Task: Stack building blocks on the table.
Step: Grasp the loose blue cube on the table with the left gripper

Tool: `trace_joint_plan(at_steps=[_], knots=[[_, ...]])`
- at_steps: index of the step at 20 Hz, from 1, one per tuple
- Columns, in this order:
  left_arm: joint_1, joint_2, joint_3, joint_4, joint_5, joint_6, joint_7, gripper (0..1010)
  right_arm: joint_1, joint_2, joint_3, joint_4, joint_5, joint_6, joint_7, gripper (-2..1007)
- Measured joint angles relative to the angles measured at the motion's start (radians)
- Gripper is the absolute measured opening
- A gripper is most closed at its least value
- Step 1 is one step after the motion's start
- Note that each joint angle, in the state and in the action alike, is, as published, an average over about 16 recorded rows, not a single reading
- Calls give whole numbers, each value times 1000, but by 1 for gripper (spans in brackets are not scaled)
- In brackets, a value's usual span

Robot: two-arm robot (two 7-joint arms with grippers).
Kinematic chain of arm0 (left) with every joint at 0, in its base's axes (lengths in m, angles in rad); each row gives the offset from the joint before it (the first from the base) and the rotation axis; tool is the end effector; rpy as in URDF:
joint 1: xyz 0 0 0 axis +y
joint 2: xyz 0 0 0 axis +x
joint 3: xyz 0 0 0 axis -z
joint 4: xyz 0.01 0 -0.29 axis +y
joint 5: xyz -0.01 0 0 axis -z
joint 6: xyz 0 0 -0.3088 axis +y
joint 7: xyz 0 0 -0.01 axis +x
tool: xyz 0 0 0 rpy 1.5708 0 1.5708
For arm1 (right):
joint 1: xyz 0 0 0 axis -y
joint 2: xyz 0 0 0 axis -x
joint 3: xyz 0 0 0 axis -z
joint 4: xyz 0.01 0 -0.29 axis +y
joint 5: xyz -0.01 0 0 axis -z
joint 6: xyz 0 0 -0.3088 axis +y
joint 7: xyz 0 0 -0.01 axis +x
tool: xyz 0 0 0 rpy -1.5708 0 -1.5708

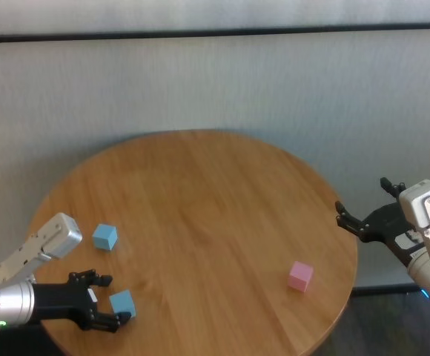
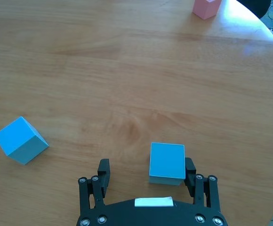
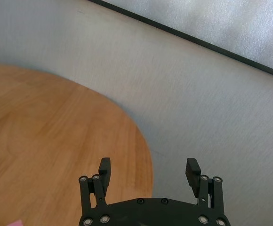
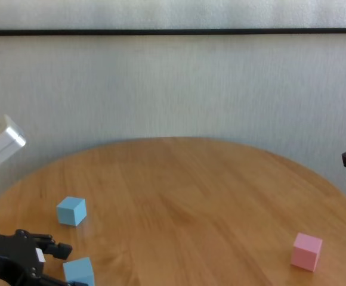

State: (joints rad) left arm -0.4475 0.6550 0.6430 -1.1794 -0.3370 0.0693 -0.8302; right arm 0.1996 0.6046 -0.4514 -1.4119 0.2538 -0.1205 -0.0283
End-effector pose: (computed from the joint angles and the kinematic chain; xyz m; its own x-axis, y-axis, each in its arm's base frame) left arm 0.4089 0.1136 -0.2964 0.8944 0.4429 0.0629 -0.4044 0.7402 0.5372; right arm 0.3581 -0.0827 -0.3023 0.2922 -0.8803 0.3738 0.9553 0.2873 -0.0703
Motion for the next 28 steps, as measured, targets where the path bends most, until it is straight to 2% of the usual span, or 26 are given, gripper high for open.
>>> trace_joint_plan(at_steps=[7,13,18,28], knots=[[-2,-2,1,3,4,7,3,991,0,0,0,0,0,0,0,1005],[-1,-1,1,1,2,5,0,929,0,0,0,0,0,0,0,1005],[0,0,0,-1,0,4,-1,814,0,0,0,0,0,0,0,1005],[1,1,0,-3,-2,2,-3,512,0,0,0,0,0,0,0,1005]])
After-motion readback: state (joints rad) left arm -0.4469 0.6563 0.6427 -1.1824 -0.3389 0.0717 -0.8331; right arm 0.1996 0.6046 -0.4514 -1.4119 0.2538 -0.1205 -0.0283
